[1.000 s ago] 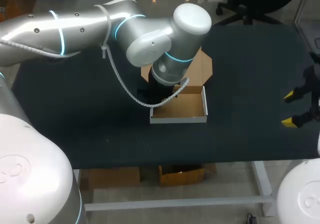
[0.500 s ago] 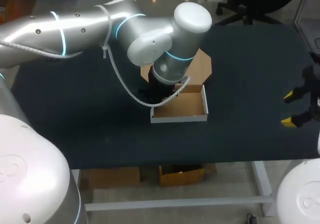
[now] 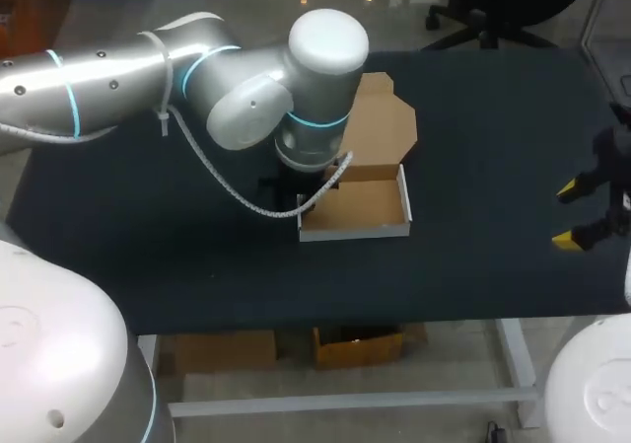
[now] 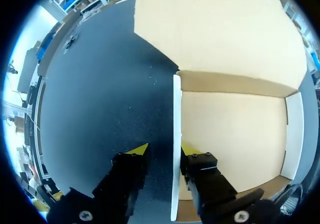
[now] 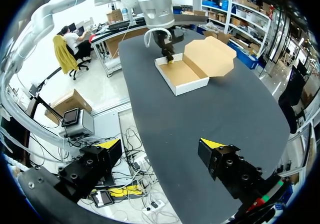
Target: Assemble the packaging by folding the flat box into shape, placing the metal phone stand inside, and closing the box properly
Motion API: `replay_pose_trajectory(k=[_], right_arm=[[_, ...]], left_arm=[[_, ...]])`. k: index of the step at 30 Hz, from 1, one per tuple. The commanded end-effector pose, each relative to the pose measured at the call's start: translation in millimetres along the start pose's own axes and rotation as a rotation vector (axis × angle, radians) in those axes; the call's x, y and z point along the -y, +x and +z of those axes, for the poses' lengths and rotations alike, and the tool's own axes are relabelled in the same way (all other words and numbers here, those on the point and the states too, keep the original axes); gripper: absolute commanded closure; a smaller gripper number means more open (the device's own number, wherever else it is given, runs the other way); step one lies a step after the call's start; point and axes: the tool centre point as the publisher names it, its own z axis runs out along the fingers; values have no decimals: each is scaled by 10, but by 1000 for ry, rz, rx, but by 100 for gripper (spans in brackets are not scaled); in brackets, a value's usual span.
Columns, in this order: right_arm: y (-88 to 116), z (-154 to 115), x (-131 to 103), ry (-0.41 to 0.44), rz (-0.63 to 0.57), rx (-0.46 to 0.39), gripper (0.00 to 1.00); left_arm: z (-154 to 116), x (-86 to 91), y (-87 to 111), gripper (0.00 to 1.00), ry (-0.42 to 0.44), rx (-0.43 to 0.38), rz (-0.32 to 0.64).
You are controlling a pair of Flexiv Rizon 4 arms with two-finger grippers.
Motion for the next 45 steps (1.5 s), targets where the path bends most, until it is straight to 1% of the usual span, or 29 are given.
replay_pose_trajectory(k=[1,3,4,5,7,12,14,17,19,22,23,25,28,32,36,39,43,45], right_arm=[[-2,-7,6,-2,1,-3,0],[-2,-6,5,-3,2,-3,0],[-1,-5,5,-3,2,-3,0],[-1,-4,4,-3,2,-3,0],[-1,2,2,-3,4,-3,0],[-4,11,3,-2,9,-7,0],[-5,13,3,-2,10,-8,0],[-5,15,2,-2,11,-8,0],[-5,15,1,-3,12,-8,0],[-5,3,0,-4,12,-5,0],[-8,-4,2,-6,13,-4,0],[-17,-15,12,-9,16,-2,0],[-34,-30,28,-16,22,0,0],[-58,-49,46,-24,34,3,0],[-90,-86,54,-30,48,11,0],[-102,-119,50,-30,57,18,0],[-107,-159,45,-31,72,31,0],[-110,-176,49,-32,85,38,0]], left_arm=[[-29,-53,-53,53,32,-57,12],[-46,-51,-46,50,44,-63,26],[-55,-53,-42,45,46,-67,29],[-64,-53,-38,45,49,-78,38],[-88,-57,-36,38,56,-88,45],[-171,-75,-38,28,70,-146,73],[-200,-79,-42,26,78,-157,78],[-245,-81,-59,20,87,-183,90],[-286,-85,-79,13,95,-209,103],[-360,-92,-114,0,116,-250,128],[-391,-96,-128,0,132,-260,140],[-470,-121,-169,0,156,-306,176],[-602,-176,-230,0,210,-352,250],[-770,-236,-304,0,261,-382,315],[-926,-269,-406,0,273,-432,368],[-1040,-306,-490,0,277,-449,399],[-1177,-369,-598,0,292,-436,414],[-1233,-396,-656,0,278,-453,432]])
